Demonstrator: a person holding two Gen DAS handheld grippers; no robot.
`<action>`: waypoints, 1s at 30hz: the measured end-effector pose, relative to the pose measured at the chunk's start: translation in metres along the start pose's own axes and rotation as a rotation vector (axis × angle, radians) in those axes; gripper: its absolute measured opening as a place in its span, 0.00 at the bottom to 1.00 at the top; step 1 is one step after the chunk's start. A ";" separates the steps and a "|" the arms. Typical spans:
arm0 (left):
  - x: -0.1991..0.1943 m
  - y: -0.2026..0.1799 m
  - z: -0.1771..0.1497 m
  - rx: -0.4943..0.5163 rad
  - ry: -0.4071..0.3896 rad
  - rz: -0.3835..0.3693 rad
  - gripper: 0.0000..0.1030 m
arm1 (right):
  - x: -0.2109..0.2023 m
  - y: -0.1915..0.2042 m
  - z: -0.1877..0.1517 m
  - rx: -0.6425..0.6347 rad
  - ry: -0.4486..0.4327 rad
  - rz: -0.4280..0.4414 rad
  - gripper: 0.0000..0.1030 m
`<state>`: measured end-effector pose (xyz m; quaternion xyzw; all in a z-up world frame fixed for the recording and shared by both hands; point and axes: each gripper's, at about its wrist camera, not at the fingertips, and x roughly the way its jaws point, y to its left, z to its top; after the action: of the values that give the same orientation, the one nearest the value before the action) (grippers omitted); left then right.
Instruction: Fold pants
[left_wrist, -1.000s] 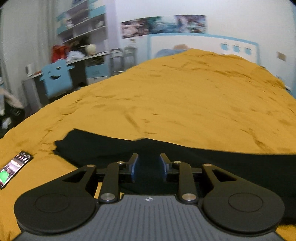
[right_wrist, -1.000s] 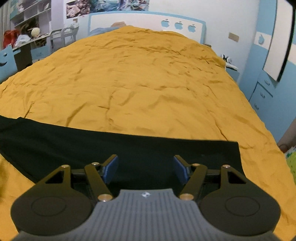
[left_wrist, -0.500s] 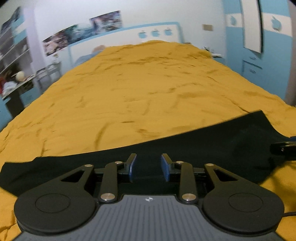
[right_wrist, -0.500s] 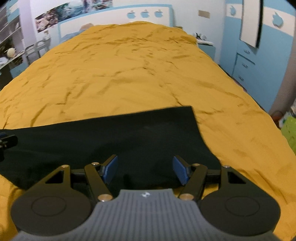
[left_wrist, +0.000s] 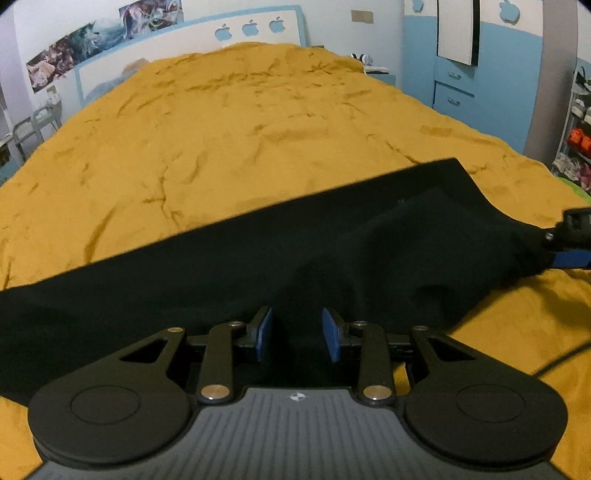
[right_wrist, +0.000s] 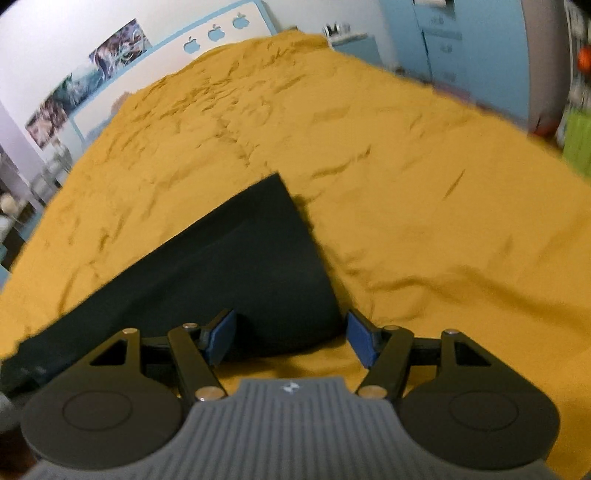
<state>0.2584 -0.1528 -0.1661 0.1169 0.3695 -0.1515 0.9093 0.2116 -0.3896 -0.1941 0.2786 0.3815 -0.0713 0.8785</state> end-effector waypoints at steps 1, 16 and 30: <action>0.001 0.000 -0.002 0.000 0.002 0.001 0.37 | 0.005 -0.002 -0.001 0.019 0.008 0.002 0.64; 0.008 0.002 -0.022 -0.022 0.105 -0.100 0.36 | -0.005 -0.003 0.018 -0.079 -0.117 0.009 0.02; -0.059 0.102 -0.032 -0.237 0.084 -0.110 0.37 | -0.029 0.049 0.008 -0.217 -0.159 0.008 0.18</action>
<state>0.2349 -0.0366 -0.1371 -0.0055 0.4284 -0.1515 0.8908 0.2131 -0.3554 -0.1479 0.1767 0.3151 -0.0478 0.9312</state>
